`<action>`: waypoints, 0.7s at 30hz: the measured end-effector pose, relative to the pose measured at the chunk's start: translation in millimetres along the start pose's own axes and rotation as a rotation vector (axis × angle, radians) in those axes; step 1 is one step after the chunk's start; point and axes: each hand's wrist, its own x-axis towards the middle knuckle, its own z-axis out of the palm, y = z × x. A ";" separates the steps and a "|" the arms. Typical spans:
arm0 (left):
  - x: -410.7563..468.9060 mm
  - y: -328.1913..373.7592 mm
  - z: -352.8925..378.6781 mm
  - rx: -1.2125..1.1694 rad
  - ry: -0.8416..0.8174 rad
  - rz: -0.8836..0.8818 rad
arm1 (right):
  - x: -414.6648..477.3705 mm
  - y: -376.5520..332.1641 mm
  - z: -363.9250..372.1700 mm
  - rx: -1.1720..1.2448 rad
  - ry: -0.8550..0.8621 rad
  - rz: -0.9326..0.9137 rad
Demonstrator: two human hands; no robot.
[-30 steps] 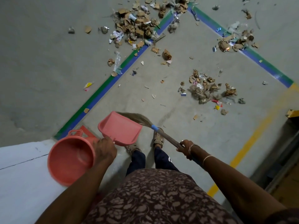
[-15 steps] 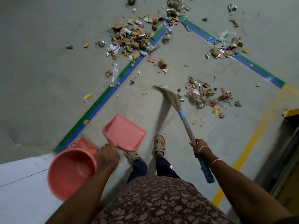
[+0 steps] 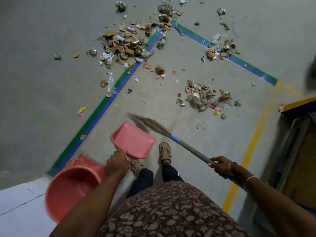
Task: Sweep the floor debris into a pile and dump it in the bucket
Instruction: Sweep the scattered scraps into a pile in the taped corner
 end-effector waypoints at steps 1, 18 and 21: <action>-1.6 0.6 2.6 -0.002 -0.012 0.014 | -1.8 -1.1 6.2 -0.040 -0.024 0.021; -49.6 -27.0 46.3 0.020 0.004 0.027 | 33.1 -26.4 16.5 0.184 0.290 0.144; -52.5 -14.7 47.0 0.020 0.071 0.058 | 34.5 -23.8 0.8 0.355 0.339 0.097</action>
